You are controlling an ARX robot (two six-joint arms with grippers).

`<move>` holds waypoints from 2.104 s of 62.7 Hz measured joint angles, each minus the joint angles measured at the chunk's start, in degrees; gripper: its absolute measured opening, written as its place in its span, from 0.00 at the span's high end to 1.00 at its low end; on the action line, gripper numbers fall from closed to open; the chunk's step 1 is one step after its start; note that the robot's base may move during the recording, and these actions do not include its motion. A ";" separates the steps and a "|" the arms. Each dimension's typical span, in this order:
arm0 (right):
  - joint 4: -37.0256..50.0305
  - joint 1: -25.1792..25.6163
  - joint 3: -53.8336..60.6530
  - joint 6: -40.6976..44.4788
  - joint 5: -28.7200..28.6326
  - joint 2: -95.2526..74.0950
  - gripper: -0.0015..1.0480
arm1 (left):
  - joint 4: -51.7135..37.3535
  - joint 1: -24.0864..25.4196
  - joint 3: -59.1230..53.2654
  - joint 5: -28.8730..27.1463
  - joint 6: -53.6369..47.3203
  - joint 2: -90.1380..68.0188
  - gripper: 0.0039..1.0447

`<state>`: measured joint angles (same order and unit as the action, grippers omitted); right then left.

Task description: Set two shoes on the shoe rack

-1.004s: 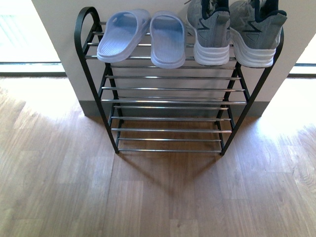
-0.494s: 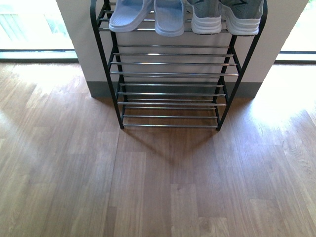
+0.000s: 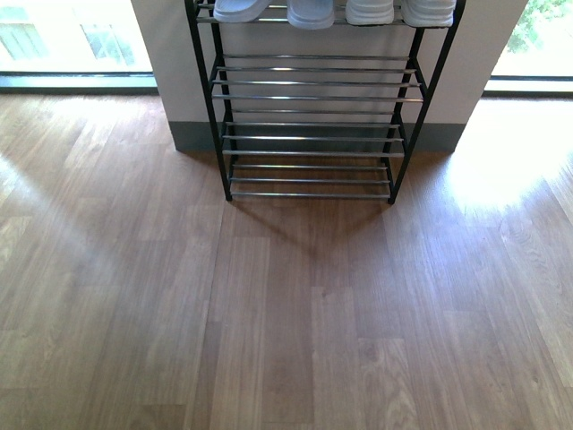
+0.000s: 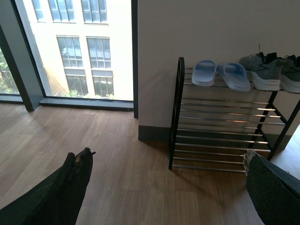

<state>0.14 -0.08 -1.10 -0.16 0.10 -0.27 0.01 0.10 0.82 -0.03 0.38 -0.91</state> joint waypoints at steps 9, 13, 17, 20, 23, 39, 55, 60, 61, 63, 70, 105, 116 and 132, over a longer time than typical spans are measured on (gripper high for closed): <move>0.00 0.00 0.00 0.00 0.02 0.00 0.09 | 0.00 0.00 0.00 0.02 0.00 0.00 0.09; 0.00 0.00 0.00 0.00 0.00 0.00 0.09 | 0.00 0.00 0.00 0.00 0.00 0.00 0.09; 0.00 0.00 0.00 0.00 -0.09 0.00 0.09 | 0.00 0.00 0.00 0.00 0.00 0.00 0.09; 0.00 0.00 0.00 0.00 -0.02 0.00 0.09 | 0.00 0.00 0.00 0.02 0.00 0.00 0.09; 0.00 0.00 0.00 0.00 0.02 0.00 0.09 | 0.00 0.00 0.00 0.02 0.00 0.00 0.09; 0.00 0.00 0.00 0.00 -0.07 0.00 0.09 | 0.00 0.00 0.00 0.02 0.00 0.00 0.09; 0.00 0.00 0.00 0.00 -0.09 0.04 0.09 | 0.00 0.00 0.00 0.00 0.00 0.00 0.09; -0.02 0.00 0.00 0.00 -0.11 0.07 0.09 | 0.00 0.00 0.00 0.00 0.00 0.00 0.09; 0.00 0.00 0.00 0.00 -0.09 0.07 0.09 | 0.00 0.00 0.00 0.02 0.00 0.00 0.09; 0.00 0.00 0.00 0.00 -0.11 0.00 0.09 | 0.02 0.00 0.00 0.02 0.00 0.00 0.09; -0.02 0.00 0.00 0.00 -0.13 0.02 0.09 | 0.00 0.00 0.00 0.00 0.00 0.00 0.09; 0.00 0.00 0.00 0.00 -0.11 0.02 0.09 | 0.00 0.00 0.00 0.00 0.00 0.00 0.09; -0.02 0.00 0.00 0.02 -0.09 0.02 0.09 | 0.00 0.00 0.00 0.00 0.00 0.00 0.09; -0.04 0.00 0.00 0.00 -0.09 0.02 0.09 | 0.00 0.00 0.00 0.00 -0.04 0.00 0.09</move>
<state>0.10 -0.08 -1.10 -0.16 0.01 -0.25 0.01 0.10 0.82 -0.03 0.34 -0.91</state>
